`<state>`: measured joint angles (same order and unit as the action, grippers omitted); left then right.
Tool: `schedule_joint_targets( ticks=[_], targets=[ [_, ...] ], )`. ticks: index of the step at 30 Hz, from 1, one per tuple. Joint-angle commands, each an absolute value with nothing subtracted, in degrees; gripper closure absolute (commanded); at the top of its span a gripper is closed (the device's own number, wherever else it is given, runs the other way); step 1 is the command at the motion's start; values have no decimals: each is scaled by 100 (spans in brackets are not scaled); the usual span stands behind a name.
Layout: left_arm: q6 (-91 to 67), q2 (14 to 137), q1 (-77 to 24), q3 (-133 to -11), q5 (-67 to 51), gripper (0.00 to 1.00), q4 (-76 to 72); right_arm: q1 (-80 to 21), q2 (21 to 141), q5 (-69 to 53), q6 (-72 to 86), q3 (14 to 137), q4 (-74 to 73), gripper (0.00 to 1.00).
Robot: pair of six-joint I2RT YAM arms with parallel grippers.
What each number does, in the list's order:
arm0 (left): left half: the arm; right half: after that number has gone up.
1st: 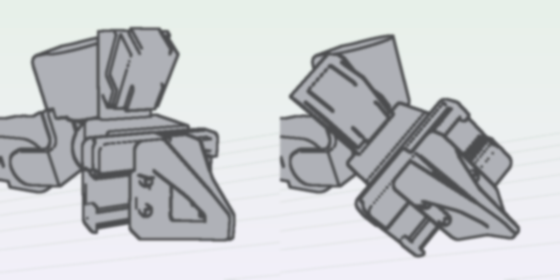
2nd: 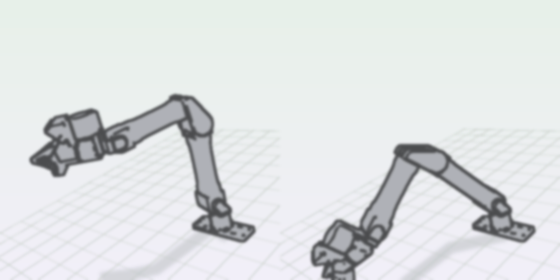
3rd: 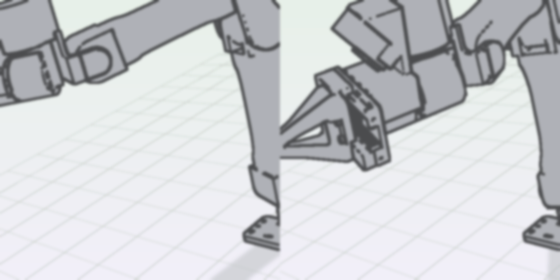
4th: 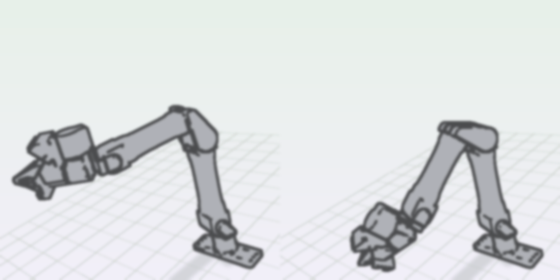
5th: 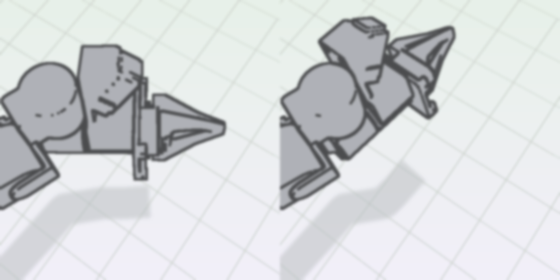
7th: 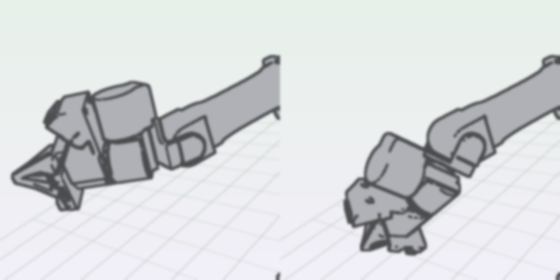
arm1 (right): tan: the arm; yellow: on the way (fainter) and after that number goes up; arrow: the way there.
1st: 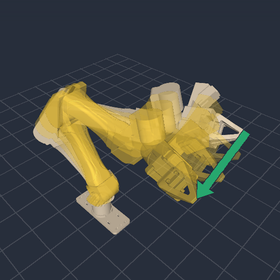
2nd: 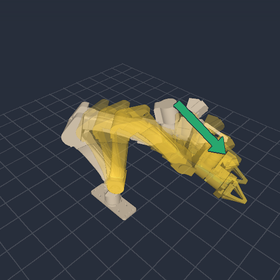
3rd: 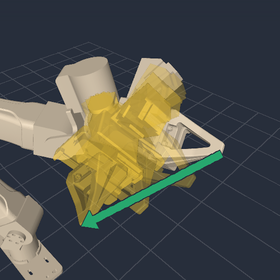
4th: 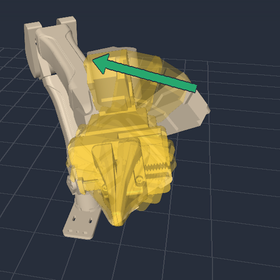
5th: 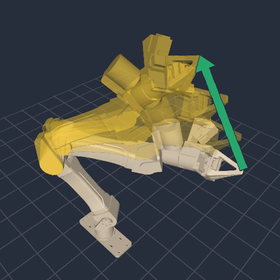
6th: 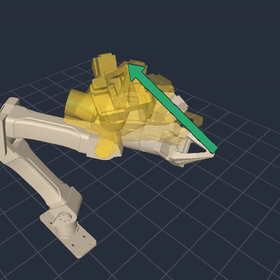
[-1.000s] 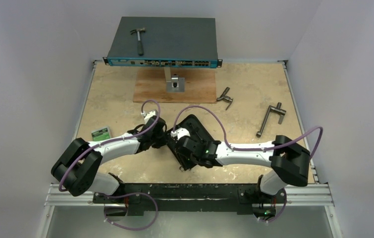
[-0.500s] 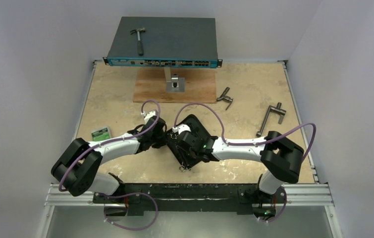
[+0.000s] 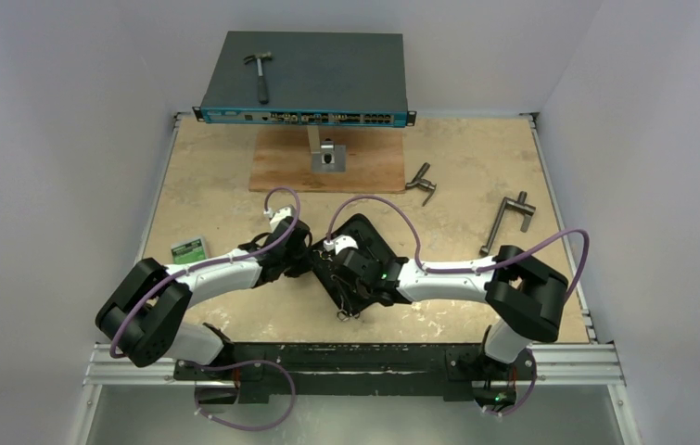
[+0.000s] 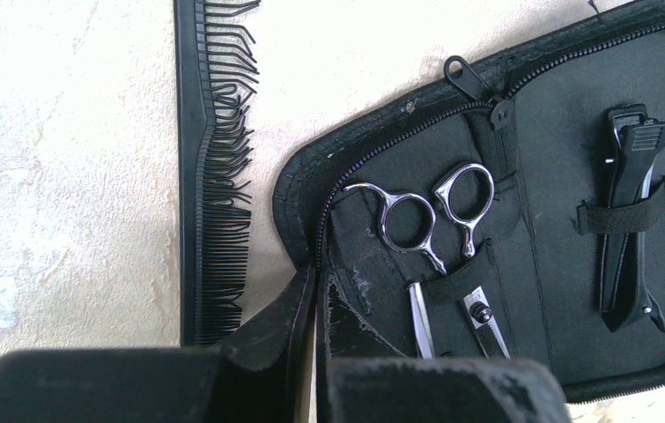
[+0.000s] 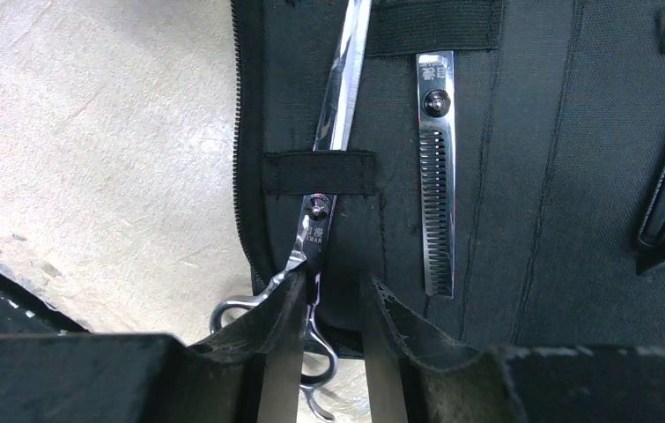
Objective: Sort the hair-cutting tools
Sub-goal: Adjust the scissors in the hairdressing tool bag.
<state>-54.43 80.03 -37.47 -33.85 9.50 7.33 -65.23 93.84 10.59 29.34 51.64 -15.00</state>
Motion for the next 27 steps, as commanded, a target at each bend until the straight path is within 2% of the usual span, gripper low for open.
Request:
schedule_joint_targets(
  ticks=[1, 8, 10, 14, 27],
  targets=[
    [-5458, 8068, -3810, -3261, 703, 100, 675, -6528, 9190, 1151, 2886, 4991, -1488, 73],
    [-5476, 8069, -3817, -3261, 695, 100, 668, -6530, 9316, 971, 2771, 4983, -1458, 78],
    [-5482, 8064, -3814, -3255, 695, 100, 669, -6530, 9372, 978, 2757, 4983, -1450, 83],
    [-5461, 8090, -3828, -3248, 648, 100, 631, -6529, 9475, 1044, 2660, 5028, -1475, 100],
    [-5525, 8136, -4051, -3129, 457, 100, 171, -6518, 9629, 1118, 2180, 5220, -1340, 100]
  ],
)
